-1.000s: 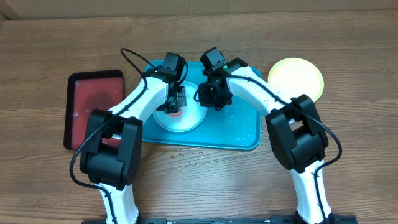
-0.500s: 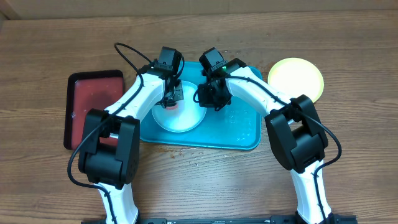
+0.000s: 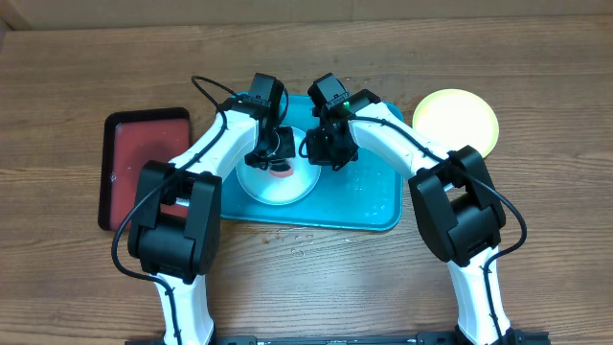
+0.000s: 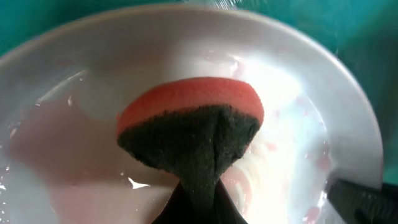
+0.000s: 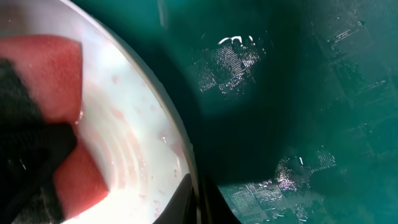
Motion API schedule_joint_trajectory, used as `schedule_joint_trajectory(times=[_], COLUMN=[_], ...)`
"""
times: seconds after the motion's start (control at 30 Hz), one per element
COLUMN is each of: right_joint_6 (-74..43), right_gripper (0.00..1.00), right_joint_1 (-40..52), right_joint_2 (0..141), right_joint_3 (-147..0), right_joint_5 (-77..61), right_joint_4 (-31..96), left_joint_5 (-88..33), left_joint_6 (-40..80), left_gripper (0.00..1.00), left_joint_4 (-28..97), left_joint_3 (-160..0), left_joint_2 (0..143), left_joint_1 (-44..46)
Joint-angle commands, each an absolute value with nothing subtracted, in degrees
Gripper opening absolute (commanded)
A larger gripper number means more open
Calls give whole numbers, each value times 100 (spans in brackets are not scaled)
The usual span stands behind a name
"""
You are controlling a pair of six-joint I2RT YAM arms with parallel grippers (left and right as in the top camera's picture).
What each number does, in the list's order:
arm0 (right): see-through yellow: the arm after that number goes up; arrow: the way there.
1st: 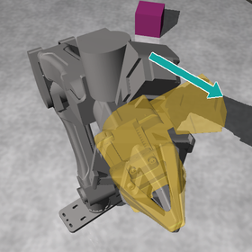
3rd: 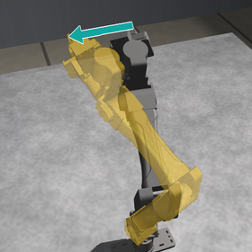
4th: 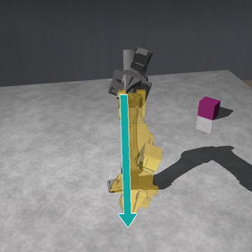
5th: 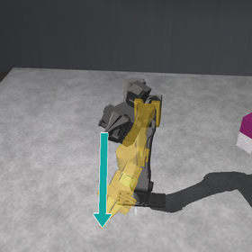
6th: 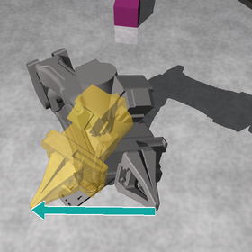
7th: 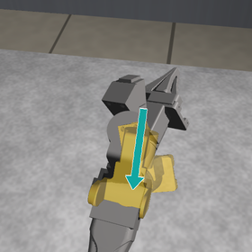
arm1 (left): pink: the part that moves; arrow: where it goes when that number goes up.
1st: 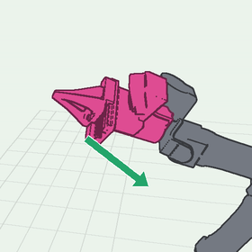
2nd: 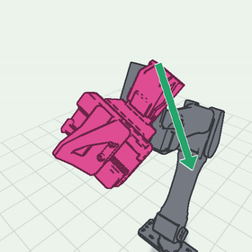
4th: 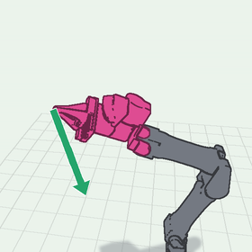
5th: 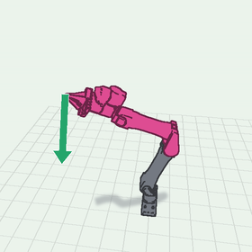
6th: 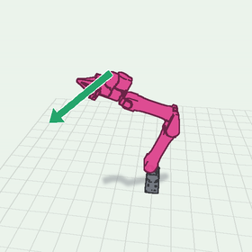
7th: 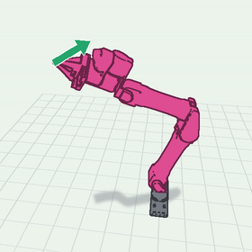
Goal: Clean dirty plates on tray and stack at the side
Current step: 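Scrub the white plate's red smear with the sponge while right gripper holds rim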
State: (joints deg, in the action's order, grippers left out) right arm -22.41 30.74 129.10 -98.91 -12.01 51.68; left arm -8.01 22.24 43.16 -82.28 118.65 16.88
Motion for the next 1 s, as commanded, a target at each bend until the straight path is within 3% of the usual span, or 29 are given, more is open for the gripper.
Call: schedule_joint_trajectory(times=[0.0, 0.27, 0.47, 0.6, 0.97], right_joint_6=[-2255, -2255, -2255, -2255, -2255], right_gripper=[4, 4, 4, 4, 4], right_joint_1=[3041, 3041, 3041, 3041, 3041], right_joint_2=[13008, 13008, 13008, 13008, 13008], right_joint_3=[-9856, -9856, -9856, -9856, -9856], right_joint_5=[-1033, -1033, -1033, -1031, -1031], right_joint_4=[5170, 5170, 5168, 5164, 5140], left_joint_5=[-746, 1181, 1743, 1341, -1726], left_joint_6=[1579, 1586, 1706, 2062, 2314], left_gripper=[4, 4, 4, 4, 4], left_joint_4=[4722, 5312, 5568, 5437, 4600], left_joint_3=[-8114, -8298, -8930, -9233, -8663], left_joint_2=[12182, 12180, 12180, 12180, 12250], left_joint_1=[1785, 1568, 1525, 1535, 1610])
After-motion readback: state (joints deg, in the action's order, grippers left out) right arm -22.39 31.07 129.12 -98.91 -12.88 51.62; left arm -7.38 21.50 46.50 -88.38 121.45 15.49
